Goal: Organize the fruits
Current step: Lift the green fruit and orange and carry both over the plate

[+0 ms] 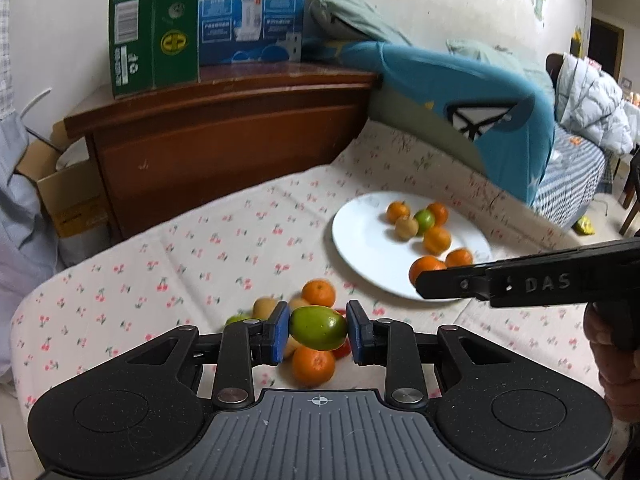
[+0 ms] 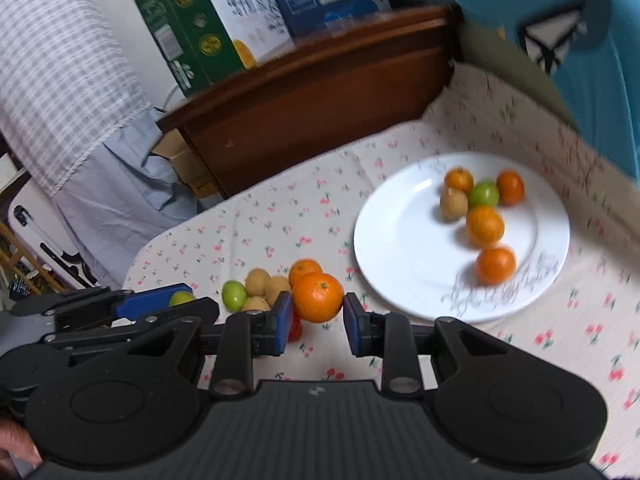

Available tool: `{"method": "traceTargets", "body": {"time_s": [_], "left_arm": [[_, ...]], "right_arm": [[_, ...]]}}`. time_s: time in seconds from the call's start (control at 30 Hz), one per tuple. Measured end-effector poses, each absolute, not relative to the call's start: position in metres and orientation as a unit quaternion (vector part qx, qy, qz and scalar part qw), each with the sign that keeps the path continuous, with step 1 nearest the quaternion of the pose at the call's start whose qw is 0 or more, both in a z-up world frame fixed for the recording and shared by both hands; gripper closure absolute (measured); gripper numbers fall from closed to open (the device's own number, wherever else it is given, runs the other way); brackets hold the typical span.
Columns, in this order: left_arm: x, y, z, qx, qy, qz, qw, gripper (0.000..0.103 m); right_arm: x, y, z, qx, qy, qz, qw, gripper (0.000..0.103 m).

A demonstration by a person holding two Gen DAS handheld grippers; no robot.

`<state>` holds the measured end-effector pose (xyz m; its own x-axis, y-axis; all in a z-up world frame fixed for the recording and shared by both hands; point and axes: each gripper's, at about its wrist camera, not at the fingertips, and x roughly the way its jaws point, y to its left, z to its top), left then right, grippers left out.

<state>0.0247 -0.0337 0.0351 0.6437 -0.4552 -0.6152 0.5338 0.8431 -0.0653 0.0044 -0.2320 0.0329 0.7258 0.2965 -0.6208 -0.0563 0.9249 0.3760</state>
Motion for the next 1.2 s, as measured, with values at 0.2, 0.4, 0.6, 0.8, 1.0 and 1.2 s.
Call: {"method": "traceTargets", "body": {"time_s": [0.2, 0.4, 0.6, 0.8, 1.0, 1.2], "left_arm": [[0.028, -0.045, 0.054, 0.063, 0.298, -0.281, 0.910, 0.075], [0.042, -0.058, 0.063, 0.039, 0.300, -0.301, 0.904, 0.075], [0.056, -0.074, 0.061, 0.036, 0.309, -0.312, 0.898, 0.075], [0.074, -0.088, 0.050, 0.024, 0.324, -0.321, 0.890, 0.075], [0.091, -0.100, 0.033, 0.021, 0.348, -0.321, 0.881, 0.075], [0.103, -0.115, 0.015, 0.029, 0.369, -0.319, 0.872, 0.075]], "right_arm": [[0.003, -0.259, 0.056, 0.164, 0.332, 0.091, 0.925, 0.075], [0.011, -0.289, 0.065, 0.197, 0.313, 0.058, 0.927, 0.075], [0.019, -0.306, 0.064, 0.211, 0.306, 0.034, 0.928, 0.075], [0.028, -0.307, 0.051, 0.226, 0.329, 0.031, 0.916, 0.075], [0.035, -0.305, 0.035, 0.232, 0.364, 0.014, 0.902, 0.075], [0.042, -0.310, 0.018, 0.269, 0.394, -0.001, 0.879, 0.075]]}}
